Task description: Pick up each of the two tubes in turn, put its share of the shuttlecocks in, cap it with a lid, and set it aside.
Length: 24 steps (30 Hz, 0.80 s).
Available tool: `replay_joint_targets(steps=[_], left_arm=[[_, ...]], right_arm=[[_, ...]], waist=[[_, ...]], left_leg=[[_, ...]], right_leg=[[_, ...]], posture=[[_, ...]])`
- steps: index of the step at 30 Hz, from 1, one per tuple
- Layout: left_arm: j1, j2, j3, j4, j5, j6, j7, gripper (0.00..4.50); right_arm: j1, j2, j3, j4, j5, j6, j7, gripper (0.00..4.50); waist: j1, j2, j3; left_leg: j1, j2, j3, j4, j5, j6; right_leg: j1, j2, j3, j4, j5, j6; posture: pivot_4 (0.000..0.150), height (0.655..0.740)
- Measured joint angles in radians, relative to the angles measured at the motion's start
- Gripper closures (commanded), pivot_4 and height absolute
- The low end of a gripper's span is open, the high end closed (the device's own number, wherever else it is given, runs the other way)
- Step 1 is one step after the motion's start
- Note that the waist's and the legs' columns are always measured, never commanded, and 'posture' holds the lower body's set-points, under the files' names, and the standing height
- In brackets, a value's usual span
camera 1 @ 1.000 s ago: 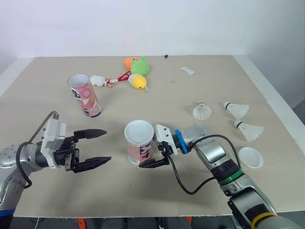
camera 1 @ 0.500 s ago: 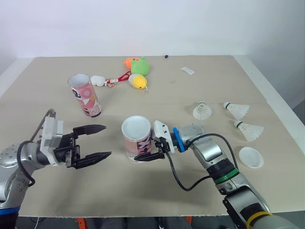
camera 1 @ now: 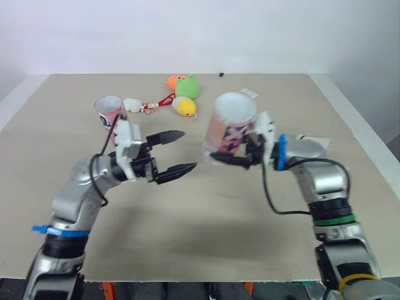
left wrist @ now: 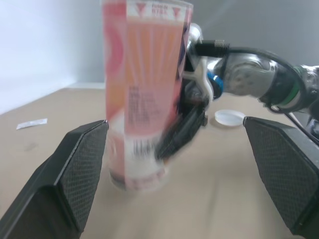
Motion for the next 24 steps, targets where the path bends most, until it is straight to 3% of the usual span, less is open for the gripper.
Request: replay_joint_targets(steps=[4,8,13,17,24], left_arm=[[-0.087,-0.068,-0.032,0.081,0.033,-0.002,0.042,0.0],[-0.155,-0.129,-0.046,0.172,0.07,-0.023,0.063,0.0],[-0.165,-0.168,-0.051,0.211,0.075,-0.02,0.068,0.0],[-0.166,-0.177,-0.068,0.21,0.068,0.021,0.066,0.0],[-0.166,-0.188,-0.13,0.183,0.068,0.064,0.019,0.0]], right_arm=[[-0.03,-0.093,-0.154,0.141,-0.018,-0.015,-0.172,1.96],[-0.069,-0.241,-0.33,0.409,-0.069,-0.086,-0.44,1.96],[-0.026,-0.331,-0.424,0.597,-0.104,-0.158,-0.618,1.96],[0.045,-0.327,-0.447,0.712,-0.108,-0.176,-0.681,1.96],[0.049,-0.294,-0.452,0.761,-0.078,-0.179,-0.677,1.96]], waist=[[0.005,0.0,0.0],[0.008,0.0,0.0],[0.003,0.0,0.0],[-0.001,0.002,0.0],[-0.019,0.003,0.0]], left_leg=[[-0.001,-0.002,0.001,0.0,0.0,0.0],[-0.002,-0.008,0.002,0.0,0.0,0.001],[-0.002,-0.009,0.008,-0.001,-0.002,0.003],[-0.001,-0.011,0.012,-0.001,-0.002,0.003],[0.004,-0.013,0.024,0.001,-0.001,0.002]], right_leg=[[0.0,-0.001,0.002,-0.001,0.001,0.001],[-0.001,-0.006,0.003,-0.001,0.0,0.004],[-0.001,-0.008,0.01,-0.003,-0.001,0.008],[-0.002,-0.009,0.014,-0.003,0.0,0.011],[-0.001,-0.009,0.028,-0.004,0.003,0.027]], posture=[[0.15,0.7323],[0.15,0.7323],[0.15,0.7323],[0.15,0.7323],[0.15,0.7323]])
